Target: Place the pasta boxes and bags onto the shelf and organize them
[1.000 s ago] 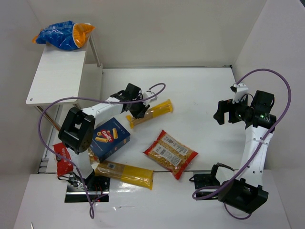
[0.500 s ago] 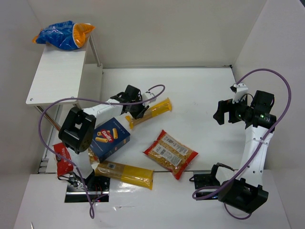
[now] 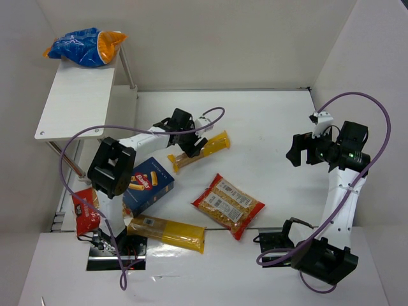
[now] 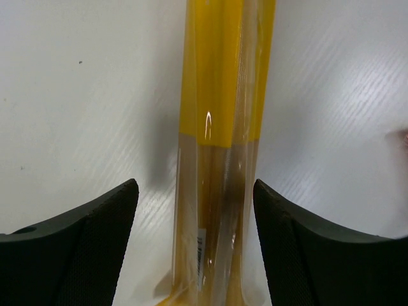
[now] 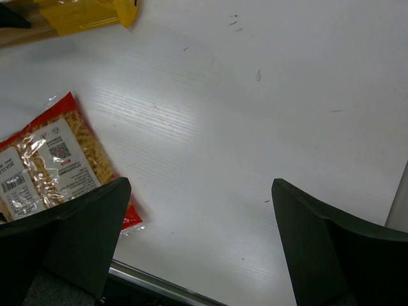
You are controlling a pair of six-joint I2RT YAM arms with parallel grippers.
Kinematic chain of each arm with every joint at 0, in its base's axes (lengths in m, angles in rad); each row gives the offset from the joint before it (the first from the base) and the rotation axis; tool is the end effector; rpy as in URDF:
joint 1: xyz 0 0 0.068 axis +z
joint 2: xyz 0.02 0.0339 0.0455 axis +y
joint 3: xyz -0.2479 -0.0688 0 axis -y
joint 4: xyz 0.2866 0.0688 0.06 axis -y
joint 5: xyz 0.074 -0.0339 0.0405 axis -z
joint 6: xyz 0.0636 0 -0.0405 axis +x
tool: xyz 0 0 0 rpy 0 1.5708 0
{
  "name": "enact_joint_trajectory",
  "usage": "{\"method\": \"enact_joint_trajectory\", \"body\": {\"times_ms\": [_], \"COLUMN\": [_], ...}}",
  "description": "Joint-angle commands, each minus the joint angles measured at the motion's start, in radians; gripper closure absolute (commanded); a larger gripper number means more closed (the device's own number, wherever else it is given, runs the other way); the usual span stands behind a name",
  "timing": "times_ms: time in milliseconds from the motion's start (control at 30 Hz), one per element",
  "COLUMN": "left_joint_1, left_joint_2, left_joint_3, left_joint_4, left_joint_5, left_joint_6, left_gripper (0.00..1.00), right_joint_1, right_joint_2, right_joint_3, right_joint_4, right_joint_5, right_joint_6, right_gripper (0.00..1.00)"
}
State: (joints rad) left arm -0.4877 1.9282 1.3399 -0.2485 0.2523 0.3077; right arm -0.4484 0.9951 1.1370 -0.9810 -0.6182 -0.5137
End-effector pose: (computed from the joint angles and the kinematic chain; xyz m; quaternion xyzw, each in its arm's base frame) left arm 0.4071 -0.2339 0.1359 0.4003 0.8362 -0.1490 0.3440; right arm 0.2362 -0.0727 0.3277 -0.1378 0.8855 0.0941 0.4336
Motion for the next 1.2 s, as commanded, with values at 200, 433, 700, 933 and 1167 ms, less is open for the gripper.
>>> {"method": "enact_joint_trajectory", "body": {"times_ms": [200,433,700,933,1167], "left_joint_1": [-0.012,-0.022,-0.065,-0.074,-0.074], "left_joint_2": [0.086,0.107,0.158,0.209,0.186], "left_joint_3": [0.076,0.076,0.119,0.163,0.138], "left_joint_4": [0.009,-0.002,-0.037,-0.069,-0.036], "left_joint_5": [0.045,0.054,0.004,-0.034,-0.050], "left_joint_6": [-0.005,-0.005,-0.005,-0.025,-0.044], "left_gripper": [0.21,0.17,0.15,0.19,1.00], "right_joint_1": [-0.025,-0.026,-0.035,-0.035,-0.035], "right_joint_2": [0.007,0.007,0.025,0.025,0.016], "right_joint_3": [0.023,0.023,0.041,0.041,0.041], "right_joint_4": [0.002,0.002,0.002,0.002,0.002], "right_joint_5": [-0.009,-0.009,-0.009,-0.009,0.000], "right_joint_6": [-0.005,-0.005,-0.005,-0.005,-0.005], "right_gripper": [0.00,0.00,0.00,0.00,0.00]}}
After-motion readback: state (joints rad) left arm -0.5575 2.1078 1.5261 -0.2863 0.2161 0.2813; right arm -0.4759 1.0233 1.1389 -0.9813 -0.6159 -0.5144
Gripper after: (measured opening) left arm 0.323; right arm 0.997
